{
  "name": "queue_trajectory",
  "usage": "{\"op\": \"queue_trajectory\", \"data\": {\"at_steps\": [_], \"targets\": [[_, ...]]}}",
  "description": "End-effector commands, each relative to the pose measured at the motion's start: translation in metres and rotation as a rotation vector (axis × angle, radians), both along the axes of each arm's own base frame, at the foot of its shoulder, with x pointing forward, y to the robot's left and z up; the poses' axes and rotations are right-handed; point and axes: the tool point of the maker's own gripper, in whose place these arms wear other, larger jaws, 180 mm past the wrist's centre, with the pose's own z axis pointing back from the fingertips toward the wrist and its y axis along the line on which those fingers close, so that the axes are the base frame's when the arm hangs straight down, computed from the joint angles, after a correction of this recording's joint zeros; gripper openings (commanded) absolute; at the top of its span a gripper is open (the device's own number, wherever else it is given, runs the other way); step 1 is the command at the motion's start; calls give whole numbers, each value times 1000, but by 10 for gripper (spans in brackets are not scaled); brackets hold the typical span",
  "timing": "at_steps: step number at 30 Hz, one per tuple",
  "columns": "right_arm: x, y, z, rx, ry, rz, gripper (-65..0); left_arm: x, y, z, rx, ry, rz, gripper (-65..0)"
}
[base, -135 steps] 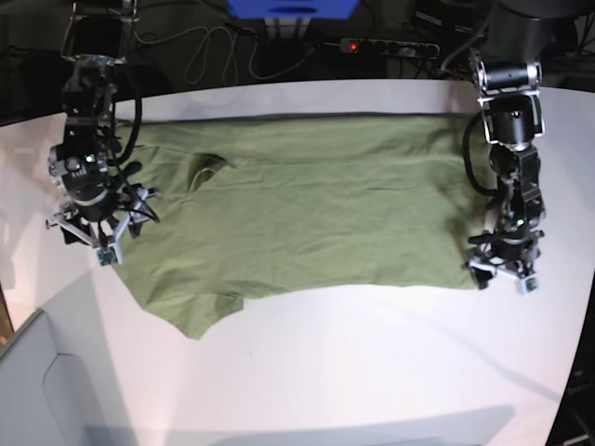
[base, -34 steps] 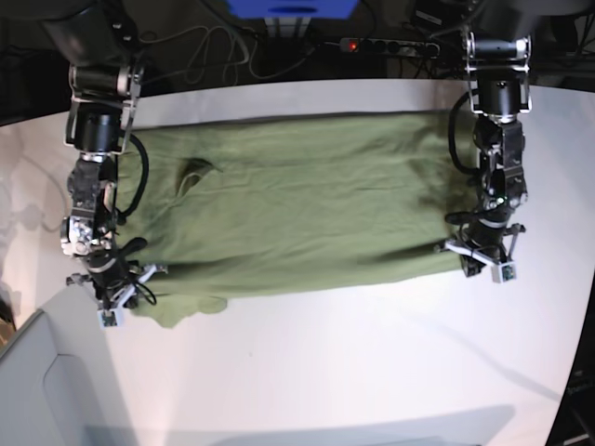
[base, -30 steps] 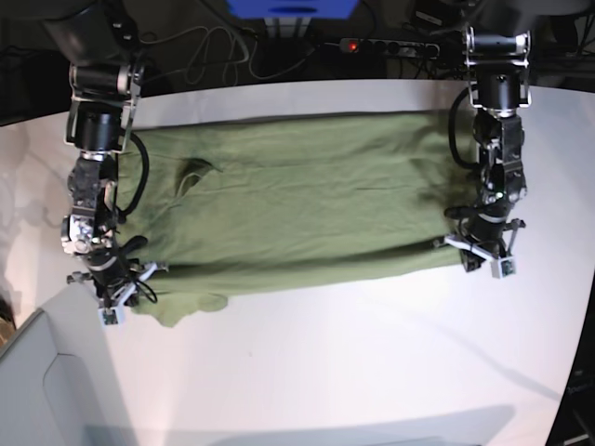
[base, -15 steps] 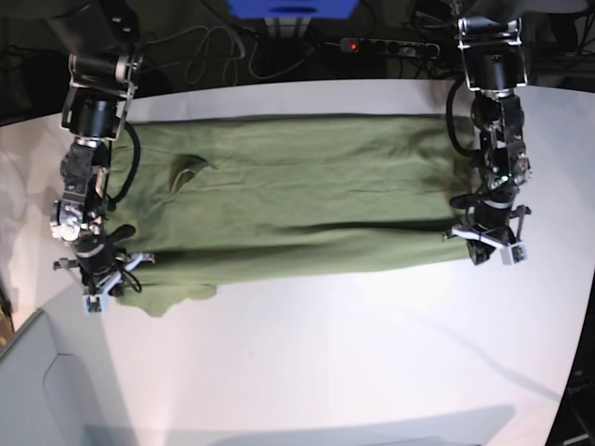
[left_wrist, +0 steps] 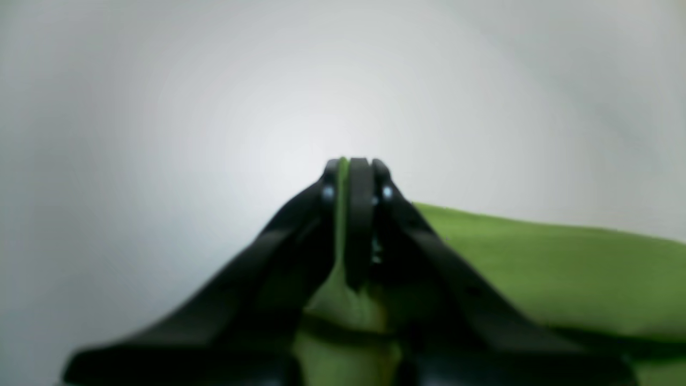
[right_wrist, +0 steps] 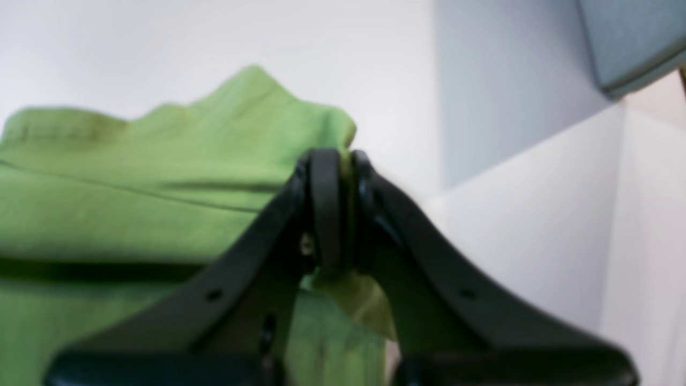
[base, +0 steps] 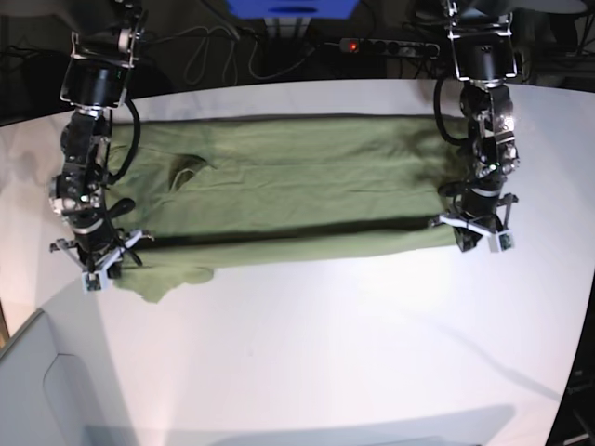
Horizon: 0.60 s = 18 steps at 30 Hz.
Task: Fold the T-shirt properly
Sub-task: 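Grasp the hem with both grippers and fold it toward the collar, then release the hem with both grippers, leaving the shirt folded in half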
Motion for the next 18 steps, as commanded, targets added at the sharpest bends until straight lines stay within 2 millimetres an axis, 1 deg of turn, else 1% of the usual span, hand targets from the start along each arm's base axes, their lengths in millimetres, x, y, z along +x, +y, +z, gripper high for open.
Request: {"op": "queue_trajectory", "data": {"at_steps": [1, 3, 5, 11, 14, 18], "targets": [[10, -5, 18, -15, -58, 5, -650, 9, 8, 22, 28, -67, 6, -650], [7, -6, 16, -15, -52, 3, -650, 4, 6, 23, 33, -70, -2, -650], [7, -6, 15, -15, -49, 3, -650, 4, 3, 27, 35, -79, -9, -650], [6, -7, 14, -16, -45, 2, -650, -2, 6, 22, 40, -61, -8, -650], [2, -7, 10, -17, -31, 2, -650, -8, 5, 16, 39, -44, -9, -650], [1, -6, 9, -16, -27, 1, -648, -10, 4, 13, 35, -38, -8, -650]]}}
